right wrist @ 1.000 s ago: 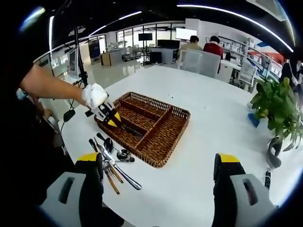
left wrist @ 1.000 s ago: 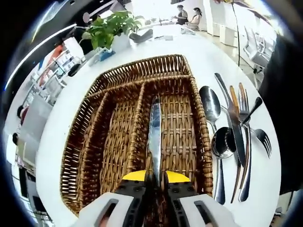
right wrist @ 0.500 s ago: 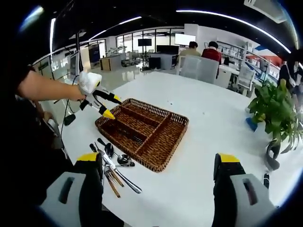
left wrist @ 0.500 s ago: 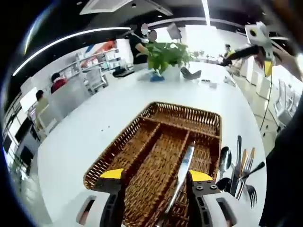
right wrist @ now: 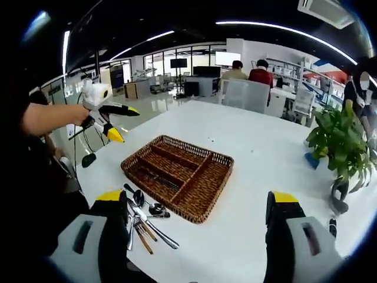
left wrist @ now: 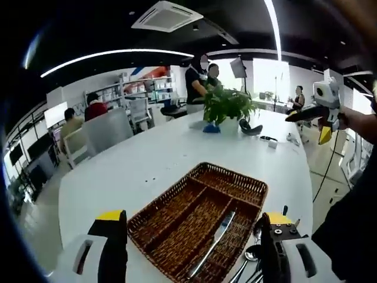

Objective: Arrange the knives, forks, and spoons in their matching storage slots by inserting each utensil handle-first until every utensil is classified and aligned in the correct compartment

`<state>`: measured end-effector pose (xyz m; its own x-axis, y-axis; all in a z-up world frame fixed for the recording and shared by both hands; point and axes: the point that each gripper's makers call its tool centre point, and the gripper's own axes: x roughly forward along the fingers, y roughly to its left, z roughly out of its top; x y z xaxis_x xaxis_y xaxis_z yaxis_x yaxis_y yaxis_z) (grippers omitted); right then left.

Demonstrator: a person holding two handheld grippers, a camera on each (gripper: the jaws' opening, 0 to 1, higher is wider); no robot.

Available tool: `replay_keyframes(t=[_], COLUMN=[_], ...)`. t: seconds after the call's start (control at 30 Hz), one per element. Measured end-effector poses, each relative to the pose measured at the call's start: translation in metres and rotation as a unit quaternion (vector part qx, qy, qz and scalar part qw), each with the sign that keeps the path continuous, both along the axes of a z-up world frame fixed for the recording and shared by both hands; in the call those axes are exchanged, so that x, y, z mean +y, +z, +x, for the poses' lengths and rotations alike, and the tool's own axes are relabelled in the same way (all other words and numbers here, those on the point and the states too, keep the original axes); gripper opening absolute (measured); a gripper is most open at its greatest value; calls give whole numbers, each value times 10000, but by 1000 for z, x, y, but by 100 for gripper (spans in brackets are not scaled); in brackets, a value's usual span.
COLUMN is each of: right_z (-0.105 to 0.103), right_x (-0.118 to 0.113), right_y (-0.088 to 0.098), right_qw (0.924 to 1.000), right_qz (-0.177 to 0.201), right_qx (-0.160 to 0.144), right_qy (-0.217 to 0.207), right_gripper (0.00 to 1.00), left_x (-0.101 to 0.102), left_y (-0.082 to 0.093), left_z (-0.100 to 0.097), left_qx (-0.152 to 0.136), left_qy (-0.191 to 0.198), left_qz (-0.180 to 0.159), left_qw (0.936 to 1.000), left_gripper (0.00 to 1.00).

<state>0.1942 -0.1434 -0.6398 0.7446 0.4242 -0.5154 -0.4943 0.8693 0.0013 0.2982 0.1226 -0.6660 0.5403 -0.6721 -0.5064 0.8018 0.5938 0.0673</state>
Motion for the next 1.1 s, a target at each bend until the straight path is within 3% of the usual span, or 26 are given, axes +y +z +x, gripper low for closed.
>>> replay_keyframes(t=[0.33, 0.4, 0.67, 0.9, 1.1], right_z=[-1, -3, -7, -11, -16], right_x=[5, 6, -1, -3, -6], right_y=[11, 11, 15, 16, 16], right_qw=[9998, 9998, 9997, 9997, 9997], right_qz=[62, 72, 144, 138, 76], right_qx=[-141, -150, -207, -190, -158], right_qy=[126, 138, 51, 108, 158], right_gripper=[99, 99, 99, 99, 99], left_x=[14, 23, 29, 44, 67], left_y=[38, 40, 53, 41, 30], left_z=[-32, -32, -70, -92, -107], left_qx=[3, -54, 1, 9, 55], left_qy=[435, 476, 572, 636, 809], left_qz=[-471, -478, -609, -421, -542], left_qw=[9979, 9977, 9965, 9971, 9952], left_gripper=[100, 100, 100, 100, 100])
